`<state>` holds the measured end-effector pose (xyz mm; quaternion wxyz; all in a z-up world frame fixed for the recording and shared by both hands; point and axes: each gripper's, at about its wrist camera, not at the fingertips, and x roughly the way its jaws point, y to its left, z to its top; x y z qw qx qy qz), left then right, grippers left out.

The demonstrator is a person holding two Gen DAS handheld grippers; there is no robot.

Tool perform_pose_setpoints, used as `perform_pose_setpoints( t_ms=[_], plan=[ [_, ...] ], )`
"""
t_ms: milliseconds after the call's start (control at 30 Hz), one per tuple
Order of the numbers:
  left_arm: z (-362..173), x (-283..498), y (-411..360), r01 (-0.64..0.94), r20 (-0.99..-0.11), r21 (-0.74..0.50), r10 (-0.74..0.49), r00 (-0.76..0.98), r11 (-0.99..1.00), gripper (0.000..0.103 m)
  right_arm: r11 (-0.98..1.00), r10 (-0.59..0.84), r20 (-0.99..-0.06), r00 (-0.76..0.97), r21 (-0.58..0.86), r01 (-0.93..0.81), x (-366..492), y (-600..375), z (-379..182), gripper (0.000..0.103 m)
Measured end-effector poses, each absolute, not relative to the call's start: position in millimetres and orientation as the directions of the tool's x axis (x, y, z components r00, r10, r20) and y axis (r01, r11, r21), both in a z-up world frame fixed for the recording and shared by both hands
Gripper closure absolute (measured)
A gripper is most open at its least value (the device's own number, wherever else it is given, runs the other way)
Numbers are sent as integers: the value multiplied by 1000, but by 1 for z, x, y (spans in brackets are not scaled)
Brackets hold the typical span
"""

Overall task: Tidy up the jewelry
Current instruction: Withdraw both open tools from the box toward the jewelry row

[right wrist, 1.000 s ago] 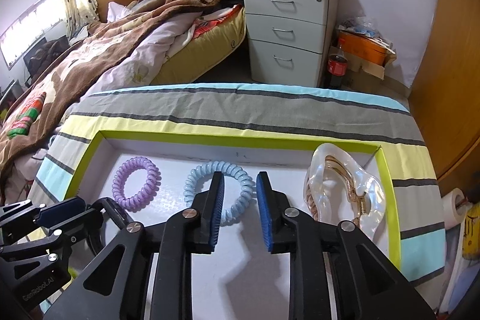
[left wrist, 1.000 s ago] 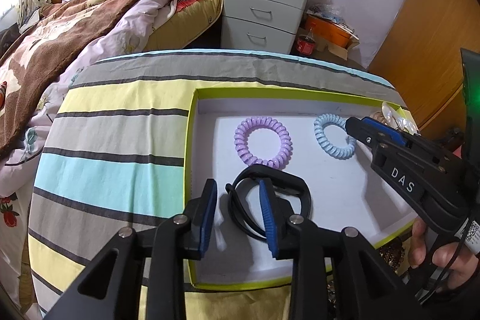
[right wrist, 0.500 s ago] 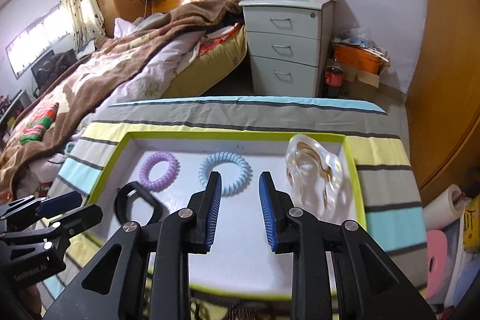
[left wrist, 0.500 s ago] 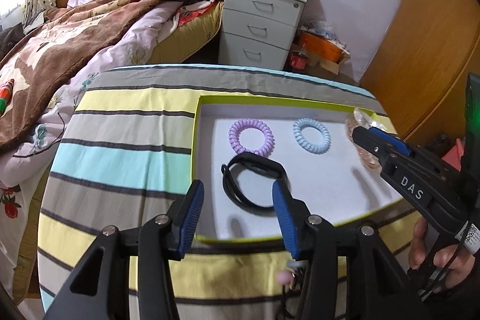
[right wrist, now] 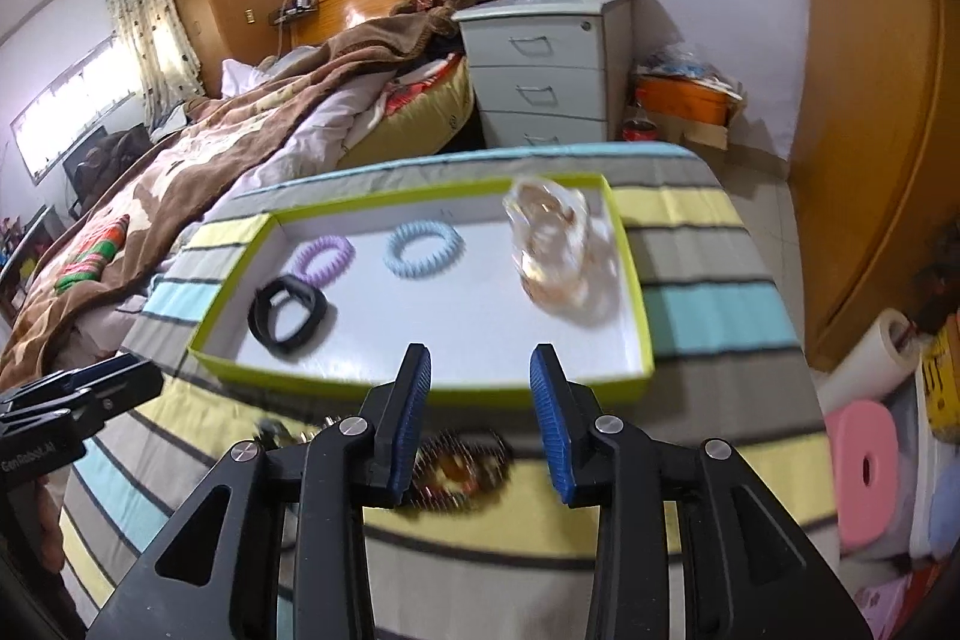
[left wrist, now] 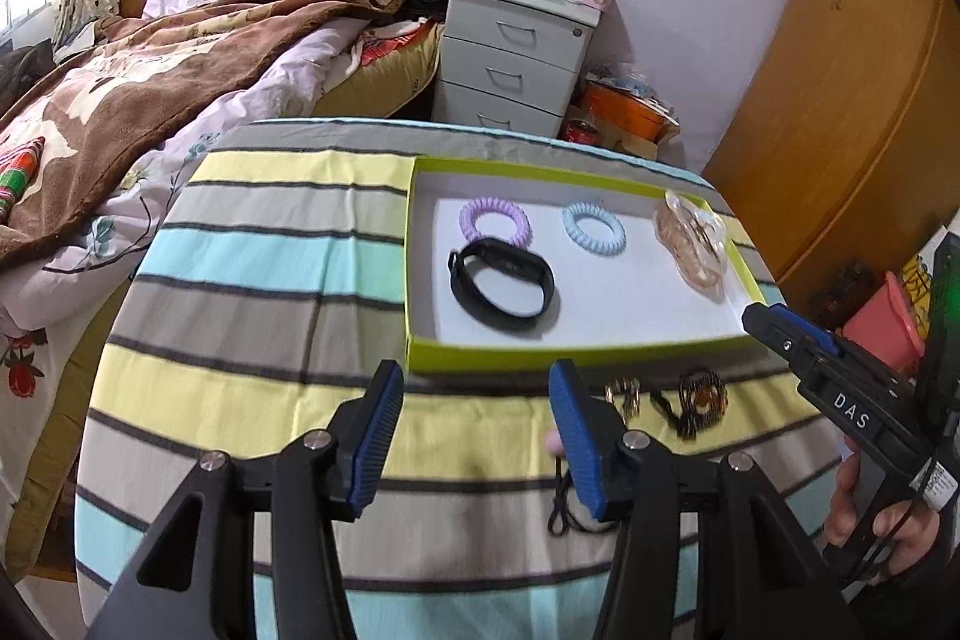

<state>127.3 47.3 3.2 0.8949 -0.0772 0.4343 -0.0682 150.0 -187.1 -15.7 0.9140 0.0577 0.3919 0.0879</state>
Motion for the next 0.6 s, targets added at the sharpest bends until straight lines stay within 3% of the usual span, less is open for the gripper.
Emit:
perform_pose_setpoints(
  t_ms=[267,400,600],
  plan=[
    [-9,106,57,48,-772,-227,-209,601,973,50,979,201,-755,624,181,-96,144,-195,-43,67],
    [-15,98,59,47,-777,-233,-215,592,971,50,978,208,-769,604,180,-107,146,-192,-53,57],
    [-19,95,64,40,-780,-238,-216,587,970,50,980,199,-770,606,162,-116,151,-188,-56,56]
  ],
)
